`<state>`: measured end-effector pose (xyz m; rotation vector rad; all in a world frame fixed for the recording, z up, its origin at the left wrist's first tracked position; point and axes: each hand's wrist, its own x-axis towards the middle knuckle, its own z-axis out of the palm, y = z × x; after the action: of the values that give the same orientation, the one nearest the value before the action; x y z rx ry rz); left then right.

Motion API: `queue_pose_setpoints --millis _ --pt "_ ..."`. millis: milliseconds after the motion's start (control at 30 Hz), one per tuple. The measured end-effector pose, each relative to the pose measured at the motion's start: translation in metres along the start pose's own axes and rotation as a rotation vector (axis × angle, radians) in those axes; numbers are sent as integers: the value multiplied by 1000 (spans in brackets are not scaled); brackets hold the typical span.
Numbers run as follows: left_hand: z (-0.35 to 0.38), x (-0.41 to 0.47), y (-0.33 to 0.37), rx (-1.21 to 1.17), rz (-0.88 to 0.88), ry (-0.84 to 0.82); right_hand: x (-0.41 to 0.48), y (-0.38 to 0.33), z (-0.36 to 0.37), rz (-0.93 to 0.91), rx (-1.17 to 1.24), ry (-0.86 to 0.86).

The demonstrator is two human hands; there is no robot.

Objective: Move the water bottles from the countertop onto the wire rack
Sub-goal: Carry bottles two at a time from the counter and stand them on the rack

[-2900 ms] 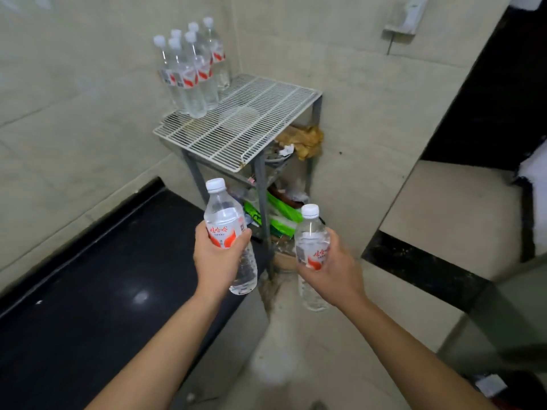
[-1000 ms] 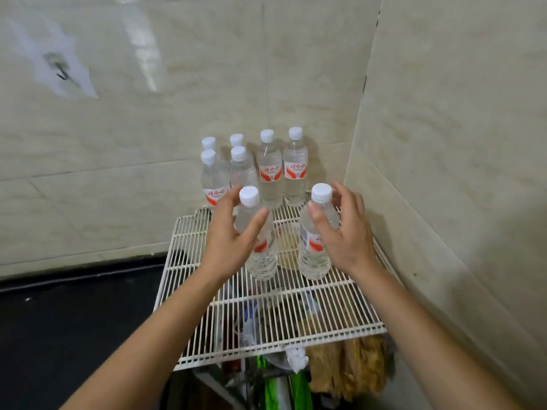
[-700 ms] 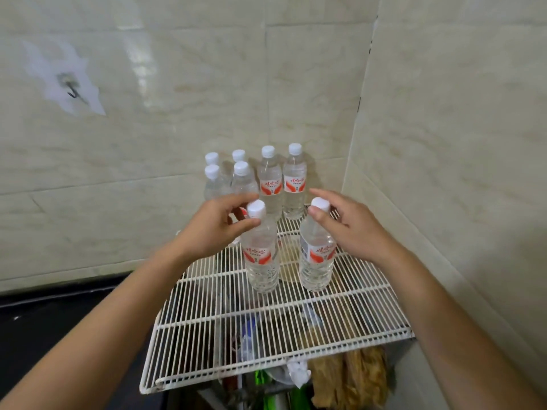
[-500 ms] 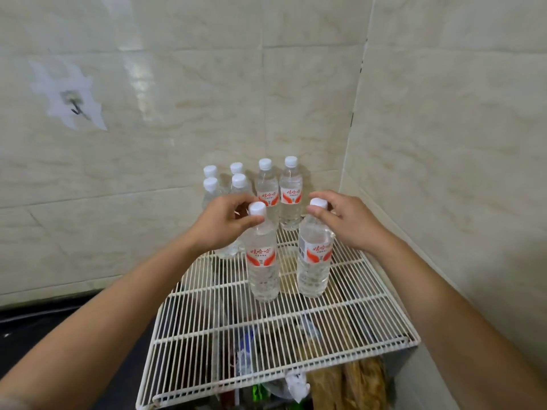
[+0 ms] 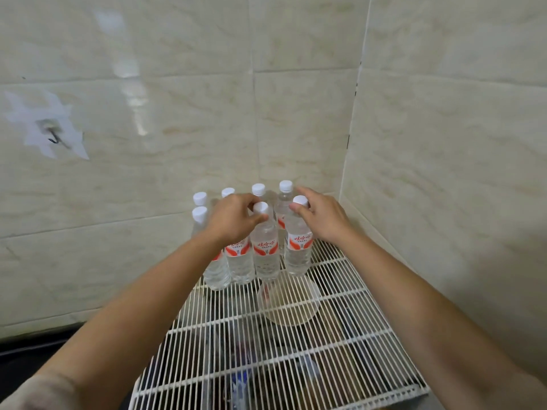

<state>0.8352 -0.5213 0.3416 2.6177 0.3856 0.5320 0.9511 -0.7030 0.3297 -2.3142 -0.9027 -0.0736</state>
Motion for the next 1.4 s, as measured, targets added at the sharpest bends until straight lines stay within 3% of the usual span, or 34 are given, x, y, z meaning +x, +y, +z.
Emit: queue_pose_setpoints --millis 267,567,800,967,1067,1233,1400 --pt "1 22 -3 207 51 50 25 -3 15 -48 75 29" --pt "3 26 -17 -8 18 -25 26 -2 21 -59 44 60" --pt "-2 14 -15 135 104 -32 15 -8 13 -70 9 62" --pt "-40 -3 -16 300 123 156 9 -17 -8 -121 -106 182" --pt "-62 -32 -27 421 56 313 0 -26 -8 -189 -159 241" --pt "-75 -113 -54 502 -85 406 -16 -52 34 -413 -184 381" --pt "-95 -237 -99 635 -320 320 -68 -137 124 -652 -43 218"
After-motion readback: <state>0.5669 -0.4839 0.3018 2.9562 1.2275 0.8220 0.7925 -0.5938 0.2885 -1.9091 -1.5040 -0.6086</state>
